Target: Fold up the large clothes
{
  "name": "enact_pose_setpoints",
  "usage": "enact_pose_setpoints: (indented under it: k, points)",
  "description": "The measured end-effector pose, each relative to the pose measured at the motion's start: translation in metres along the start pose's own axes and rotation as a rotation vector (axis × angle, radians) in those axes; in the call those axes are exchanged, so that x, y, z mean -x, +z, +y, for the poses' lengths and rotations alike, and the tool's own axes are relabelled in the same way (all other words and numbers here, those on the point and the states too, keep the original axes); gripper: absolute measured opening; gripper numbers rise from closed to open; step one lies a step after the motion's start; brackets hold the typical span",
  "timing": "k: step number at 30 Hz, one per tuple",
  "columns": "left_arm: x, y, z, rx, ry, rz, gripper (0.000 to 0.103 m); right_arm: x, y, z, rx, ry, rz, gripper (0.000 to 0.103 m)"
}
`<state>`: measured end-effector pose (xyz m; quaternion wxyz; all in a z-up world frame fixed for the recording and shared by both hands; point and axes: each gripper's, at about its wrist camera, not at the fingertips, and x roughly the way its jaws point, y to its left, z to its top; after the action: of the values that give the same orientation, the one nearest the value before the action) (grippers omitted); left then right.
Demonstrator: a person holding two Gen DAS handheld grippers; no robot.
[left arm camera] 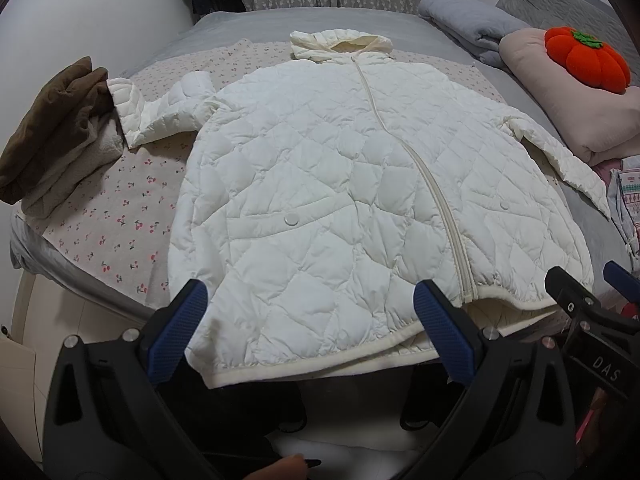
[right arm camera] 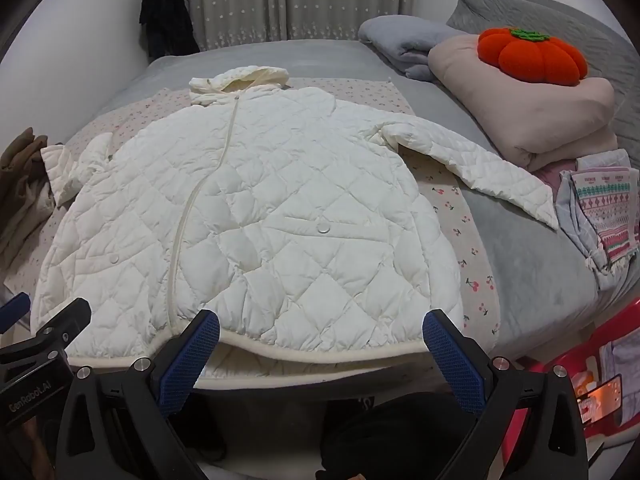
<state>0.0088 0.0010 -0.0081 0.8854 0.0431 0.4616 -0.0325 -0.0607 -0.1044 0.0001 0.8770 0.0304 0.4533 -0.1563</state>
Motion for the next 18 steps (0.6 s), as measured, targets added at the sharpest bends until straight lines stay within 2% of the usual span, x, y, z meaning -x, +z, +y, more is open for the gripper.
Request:
enact_pose_setpoints:
  k: [18]
  points:
    - [-0.0017,-0.0009,0.0000,0.005,-0.001,0.003,0.102,0.0000,0.0016,0.0027,0.003,-0.005,-0.004,0.103]
